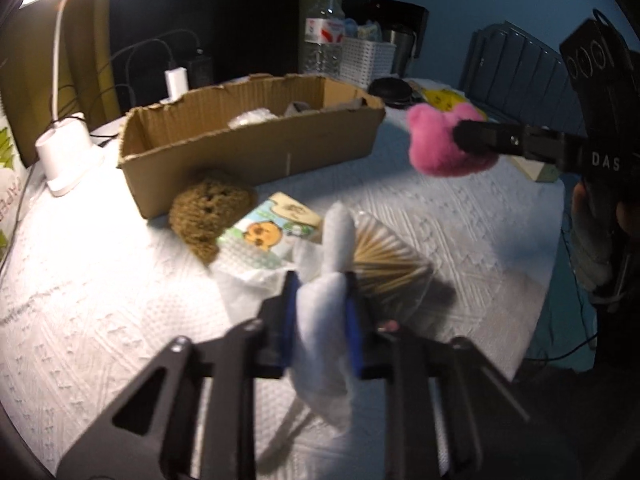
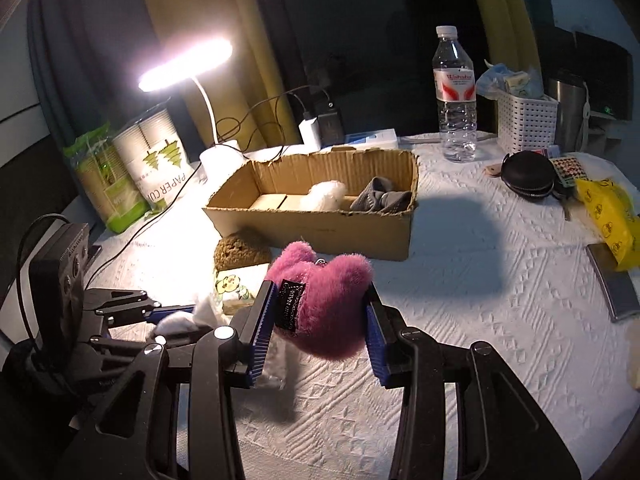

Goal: Organize soft objects
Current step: 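Grasp a white cloth with the left tool while the right tool grasps the pink plush, then lower the white cloth and pink plush into the box and open both tools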

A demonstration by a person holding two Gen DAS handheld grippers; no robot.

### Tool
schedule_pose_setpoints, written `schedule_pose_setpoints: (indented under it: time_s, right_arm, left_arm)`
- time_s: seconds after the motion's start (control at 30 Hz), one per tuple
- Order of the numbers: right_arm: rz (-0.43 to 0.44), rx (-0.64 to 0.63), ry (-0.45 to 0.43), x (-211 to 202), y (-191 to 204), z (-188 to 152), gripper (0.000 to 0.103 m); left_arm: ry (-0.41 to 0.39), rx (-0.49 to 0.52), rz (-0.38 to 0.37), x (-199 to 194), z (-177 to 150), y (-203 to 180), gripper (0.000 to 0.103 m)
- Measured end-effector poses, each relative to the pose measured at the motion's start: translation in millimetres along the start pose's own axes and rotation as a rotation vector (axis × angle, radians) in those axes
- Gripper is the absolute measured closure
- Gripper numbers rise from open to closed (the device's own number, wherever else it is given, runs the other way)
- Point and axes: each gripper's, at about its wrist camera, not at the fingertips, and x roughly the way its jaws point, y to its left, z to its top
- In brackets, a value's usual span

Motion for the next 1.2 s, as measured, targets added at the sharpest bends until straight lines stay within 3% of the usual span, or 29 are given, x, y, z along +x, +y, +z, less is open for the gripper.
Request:
schedule_pose_setpoints:
  time_s: [0.23,0.47,0.67,0.9,1.07,1.2]
  right_arm:
    - [0.021,-0.019,-0.024,0,2,12,0.059]
    - [0.041,-0.051,-0.056,5,8,36,0.059]
    - [0.046,-0.071,-0.088,12,7,58,0.059]
    - [0.028,-0.074,-0.099,36,-2,84,0.059]
    - [0.063,-0.083,-0.069,67,1,96,0.059]
    - [0.119,-0.074,-0.011,96,6,97,0.059]
  left_arm:
    - [-0.085,-0.034,-0.012,-35,12,8,0.085]
    - [-0.173,-0.111,-0.087,-62,39,32,0.085]
    - [-0.247,-0.136,-0.053,-69,70,56,0.085]
    - [-0.298,-0.142,-0.001,-46,109,86,0.085]
    - [-0.252,-0.191,-0.007,-2,124,113,0.083]
    - [-0.225,-0.215,0.037,18,126,122,0.070]
